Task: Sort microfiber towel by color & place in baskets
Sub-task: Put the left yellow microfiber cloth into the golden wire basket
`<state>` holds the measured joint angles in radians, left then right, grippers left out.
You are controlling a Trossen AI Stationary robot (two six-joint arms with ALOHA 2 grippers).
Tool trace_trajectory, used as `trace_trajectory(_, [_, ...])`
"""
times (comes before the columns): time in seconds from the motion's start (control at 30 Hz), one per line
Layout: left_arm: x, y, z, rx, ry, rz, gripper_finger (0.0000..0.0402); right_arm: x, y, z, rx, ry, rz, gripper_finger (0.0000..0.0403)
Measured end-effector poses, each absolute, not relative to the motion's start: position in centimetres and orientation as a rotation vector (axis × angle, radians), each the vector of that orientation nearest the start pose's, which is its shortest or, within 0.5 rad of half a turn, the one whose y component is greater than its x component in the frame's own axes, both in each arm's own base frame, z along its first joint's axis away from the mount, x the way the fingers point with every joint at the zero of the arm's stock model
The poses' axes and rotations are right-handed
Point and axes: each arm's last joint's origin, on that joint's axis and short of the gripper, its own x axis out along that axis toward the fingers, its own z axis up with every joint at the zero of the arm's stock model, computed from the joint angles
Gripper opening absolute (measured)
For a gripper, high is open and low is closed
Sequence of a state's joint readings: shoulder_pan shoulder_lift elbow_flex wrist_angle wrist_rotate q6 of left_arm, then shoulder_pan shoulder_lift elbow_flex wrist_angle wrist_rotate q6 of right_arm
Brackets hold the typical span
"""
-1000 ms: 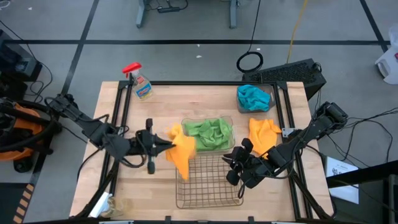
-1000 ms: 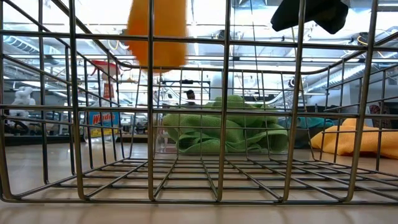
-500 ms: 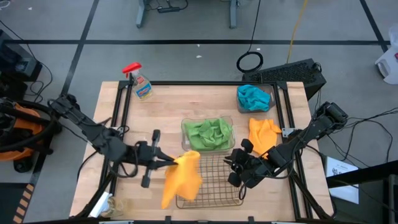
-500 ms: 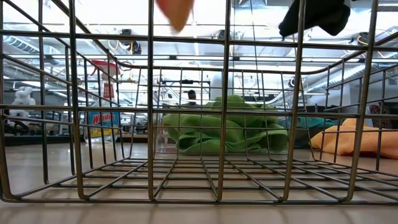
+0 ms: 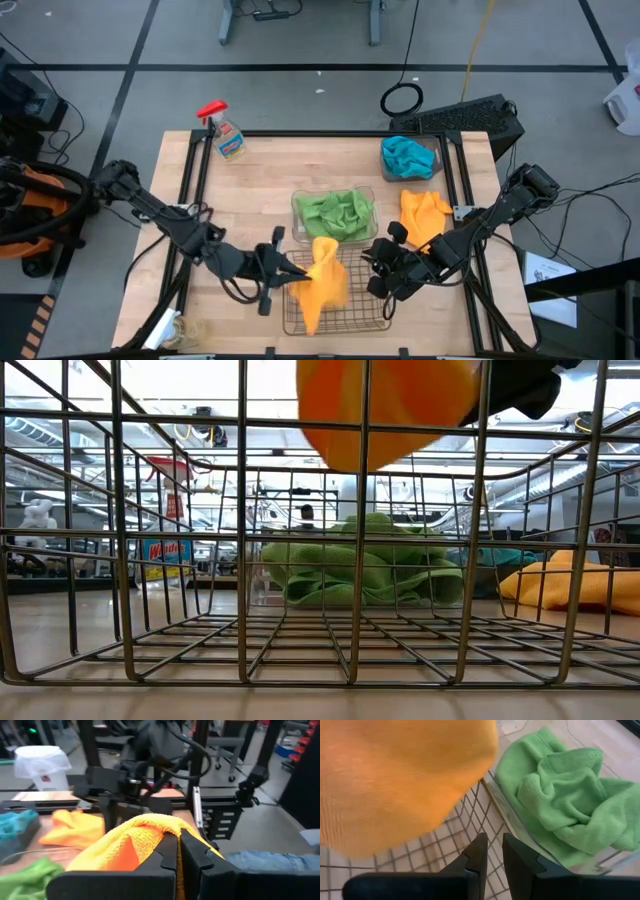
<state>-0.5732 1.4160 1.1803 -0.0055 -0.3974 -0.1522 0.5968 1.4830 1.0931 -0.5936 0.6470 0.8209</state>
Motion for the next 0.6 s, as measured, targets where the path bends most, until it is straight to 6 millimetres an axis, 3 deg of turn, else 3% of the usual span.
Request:
trace_trajectory(0.27, [30.7,-17.5,30.9,-0.051,0.368,-0.264,0.0004,25.3,15.1,25.1,0.175,0.732,-0.369,0.0052])
trace_trajectory(0.6, [34.8,-15.9,25.7,-0.059,0.51,-0.252,0.0009,25.2,15.1,25.1,0.152,0.737,-0.36,0.0052])
